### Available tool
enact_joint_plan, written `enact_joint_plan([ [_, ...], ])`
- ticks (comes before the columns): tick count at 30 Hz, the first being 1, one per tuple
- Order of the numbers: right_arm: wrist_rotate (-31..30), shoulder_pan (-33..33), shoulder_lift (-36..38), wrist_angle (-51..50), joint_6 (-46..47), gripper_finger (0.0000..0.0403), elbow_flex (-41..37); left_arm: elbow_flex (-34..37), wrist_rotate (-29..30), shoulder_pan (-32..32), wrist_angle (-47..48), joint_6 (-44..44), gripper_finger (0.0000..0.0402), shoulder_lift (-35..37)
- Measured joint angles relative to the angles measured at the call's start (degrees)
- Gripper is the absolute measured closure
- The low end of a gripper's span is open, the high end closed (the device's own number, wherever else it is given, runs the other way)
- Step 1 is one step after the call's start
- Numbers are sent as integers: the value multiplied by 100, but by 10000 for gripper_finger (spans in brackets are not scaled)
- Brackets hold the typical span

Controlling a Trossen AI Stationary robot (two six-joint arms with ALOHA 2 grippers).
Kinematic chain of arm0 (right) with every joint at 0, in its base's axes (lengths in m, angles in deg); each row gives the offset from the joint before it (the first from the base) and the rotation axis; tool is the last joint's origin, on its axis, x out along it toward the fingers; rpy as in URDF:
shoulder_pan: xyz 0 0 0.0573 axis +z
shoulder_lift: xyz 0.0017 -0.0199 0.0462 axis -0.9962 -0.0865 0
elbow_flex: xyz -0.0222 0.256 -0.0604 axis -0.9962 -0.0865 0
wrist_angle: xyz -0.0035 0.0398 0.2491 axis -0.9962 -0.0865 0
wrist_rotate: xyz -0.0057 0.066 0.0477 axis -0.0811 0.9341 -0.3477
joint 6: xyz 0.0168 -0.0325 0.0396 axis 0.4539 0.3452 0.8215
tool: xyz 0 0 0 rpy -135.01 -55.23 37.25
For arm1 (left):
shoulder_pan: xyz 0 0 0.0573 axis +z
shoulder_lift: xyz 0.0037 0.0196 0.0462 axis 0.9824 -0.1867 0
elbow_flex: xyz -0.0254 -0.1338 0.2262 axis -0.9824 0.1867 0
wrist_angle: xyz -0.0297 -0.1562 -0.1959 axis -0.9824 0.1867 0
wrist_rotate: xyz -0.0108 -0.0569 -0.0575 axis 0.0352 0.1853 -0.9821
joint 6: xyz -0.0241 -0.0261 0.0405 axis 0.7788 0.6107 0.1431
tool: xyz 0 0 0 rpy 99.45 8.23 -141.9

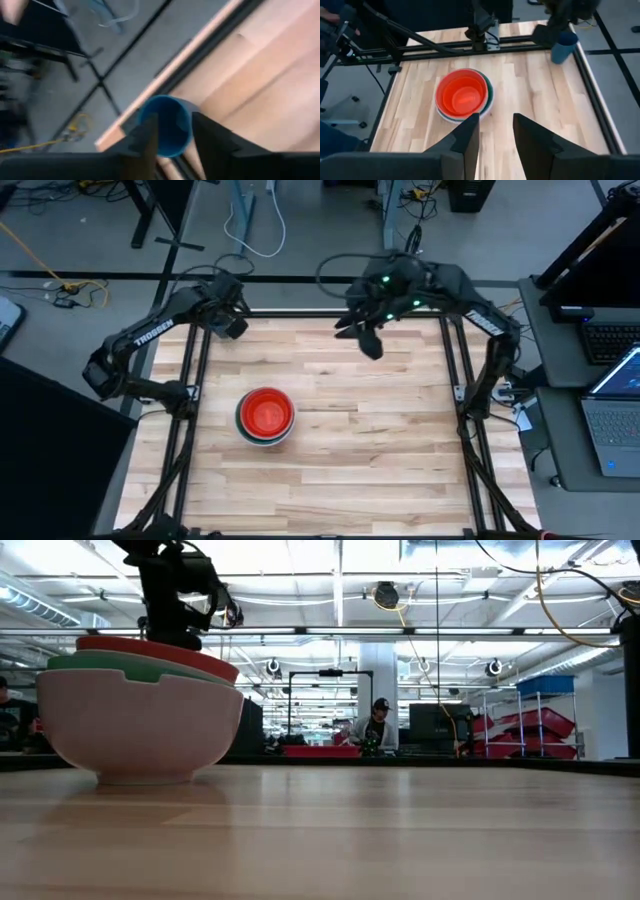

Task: Nest bowls inside each other
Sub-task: Move the blue cup to the middle of the table

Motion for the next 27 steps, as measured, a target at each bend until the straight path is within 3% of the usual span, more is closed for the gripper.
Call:
enact_joint_plan([
  [3,5,-139,179,-216,-62,296,0,0,-757,279,31,-156,230,0],
  [5,3,-197,293,-314,-50,296,0,0,-934,391,5,-340,207,16],
  [10,7,-250,500,-707,105,296,0,0,-722,468,-242,-899,188,28],
  [14,5,-249,543,-911,345,296,-63,1,-182,466,-205,-964,195,28],
  [18,4,-173,804,-819,463,296,-566,5,-126,464,-53,-1163,211,32],
  [20,12,-168,1011,-451,566,296,-1029,7,-129,463,-51,-1162,220,107],
  [27,15,-42,1899,2261,1177,296,-3475,7,-324,463,-170,-1162,245,478],
])
